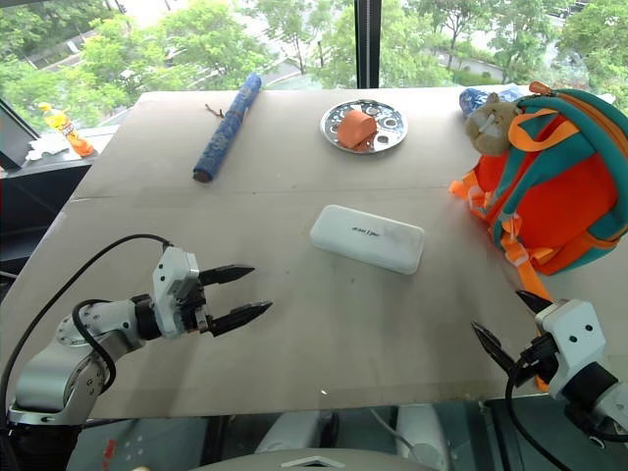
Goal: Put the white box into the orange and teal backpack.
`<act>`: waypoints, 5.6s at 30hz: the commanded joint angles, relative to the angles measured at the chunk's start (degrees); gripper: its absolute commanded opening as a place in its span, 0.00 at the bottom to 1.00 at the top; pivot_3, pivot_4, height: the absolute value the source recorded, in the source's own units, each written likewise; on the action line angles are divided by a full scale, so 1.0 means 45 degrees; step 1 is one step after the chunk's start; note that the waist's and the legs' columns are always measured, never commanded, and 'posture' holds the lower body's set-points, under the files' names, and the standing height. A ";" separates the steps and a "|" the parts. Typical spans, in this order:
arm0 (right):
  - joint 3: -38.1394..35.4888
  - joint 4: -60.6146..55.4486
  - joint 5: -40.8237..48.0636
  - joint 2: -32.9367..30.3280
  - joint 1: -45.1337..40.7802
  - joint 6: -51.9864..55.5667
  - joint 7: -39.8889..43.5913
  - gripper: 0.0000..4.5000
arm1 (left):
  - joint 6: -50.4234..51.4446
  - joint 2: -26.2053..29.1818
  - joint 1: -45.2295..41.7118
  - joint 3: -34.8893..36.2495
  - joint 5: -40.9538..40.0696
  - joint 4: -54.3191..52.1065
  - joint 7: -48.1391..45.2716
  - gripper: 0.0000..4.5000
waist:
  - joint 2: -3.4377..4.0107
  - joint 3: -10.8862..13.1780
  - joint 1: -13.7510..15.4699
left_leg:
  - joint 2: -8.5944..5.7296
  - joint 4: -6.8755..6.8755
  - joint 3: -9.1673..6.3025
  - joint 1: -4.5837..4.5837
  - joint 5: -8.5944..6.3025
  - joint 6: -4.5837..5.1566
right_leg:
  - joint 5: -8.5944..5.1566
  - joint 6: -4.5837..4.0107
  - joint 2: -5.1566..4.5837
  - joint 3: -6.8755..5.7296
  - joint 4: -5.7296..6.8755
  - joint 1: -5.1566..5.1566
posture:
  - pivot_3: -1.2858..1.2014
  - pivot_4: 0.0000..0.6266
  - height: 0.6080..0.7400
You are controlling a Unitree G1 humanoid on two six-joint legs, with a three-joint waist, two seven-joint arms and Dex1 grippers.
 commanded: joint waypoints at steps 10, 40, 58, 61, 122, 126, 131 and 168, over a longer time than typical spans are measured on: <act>0.0760 -0.1145 0.0227 0.0616 -0.0950 0.1258 -0.1586 0.93 | 0.1062 -0.1147 -0.1608 0.0649 -0.0809 0.0496 0.1613 1.00 | -0.0002 0.0000 0.0006 | -0.0003 0.0001 -0.0008 0.0001 0.0001 -0.0002 | 0.0002 0.0000 0.0001 -0.0004 0.0002 0.0000 | 0.52 0.24 0.93; 0.6637 0.3569 -0.3686 0.1575 -1.0180 0.6279 -0.5791 0.00 | 0.2853 -0.4890 -0.8135 -0.2837 0.3159 0.5727 0.7026 0.00 | -0.0008 0.0002 -0.0017 | -0.0027 -0.0007 0.0000 -0.0013 0.0005 -0.0008 | 0.0011 -0.0004 0.0003 0.0003 0.0004 -0.0034 | 0.52 0.24 0.93; 1.0151 0.7517 -0.5115 0.2482 -1.3532 0.3900 -0.2661 0.00 | 0.6493 -0.3730 -0.4172 -0.2403 0.3337 -0.0275 0.6953 0.00 | -0.0014 -0.0005 -0.0615 | -0.0009 -0.0025 0.0004 -0.0016 0.0004 -0.0011 | 0.0013 -0.0004 0.0008 0.0030 0.0019 -0.0070 | 0.52 0.24 0.93; 1.0345 0.8400 -0.5512 0.2535 -1.3819 0.3058 -0.2328 0.00 | 0.7012 -0.3766 -0.3454 -0.1903 0.3205 -0.0970 0.7187 0.00 | -0.0017 -0.0007 -0.0651 | -0.0011 -0.0022 0.0008 -0.0009 0.0004 -0.0012 | 0.0013 -0.0004 0.0009 0.0031 0.0023 -0.0067 | 0.52 0.24 0.93; 0.5757 0.3764 -0.3628 0.3966 -1.2152 0.4619 -0.2106 0.46 | 1.5775 -0.4447 -0.6426 0.4049 -0.5718 0.3341 0.5664 0.22 | -0.0010 -0.0025 -0.0306 | -0.0031 -0.0025 -0.0097 -0.0021 0.0017 -0.0053 | 0.0018 -0.0017 0.0009 -0.0005 0.0016 -0.0060 | 0.52 0.24 0.93; 0.3544 -0.0843 -0.1430 0.3450 -1.0869 0.7838 -0.2048 0.84 | 1.5623 -0.4776 -0.7110 0.4567 -0.5980 0.3459 0.5851 0.22 | 0.0001 -0.0016 -0.0288 | -0.0020 -0.0052 -0.0118 -0.0038 0.0013 -0.0060 | 0.0015 -0.0018 0.0018 -0.0023 0.0005 -0.0084 | 0.52 0.24 0.93; 0.0550 -0.3978 0.0030 0.2730 -0.9464 1.0656 -0.2340 1.00 | 1.4910 -0.5053 -0.7735 0.4321 -0.5827 0.3426 0.5913 0.22 | 0.0008 -0.0010 -0.0241 | -0.0024 -0.0034 -0.0116 -0.0058 0.0012 -0.0060 | 0.0016 -0.0017 0.0016 -0.0023 0.0005 -0.0091 | 0.52 0.24 0.93; -0.0547 0.1242 0.8648 -0.3362 -1.1284 0.8279 0.3407 0.01 | 1.0416 -0.3040 -0.8484 0.2134 -0.5628 0.2950 0.3161 0.22 | 0.0003 0.0009 -0.0280 | -0.0014 -0.0017 -0.0100 -0.0235 0.0015 -0.0057 | 0.0026 -0.0023 0.0013 -0.0028 0.0003 -0.0249 | 0.52 0.24 0.93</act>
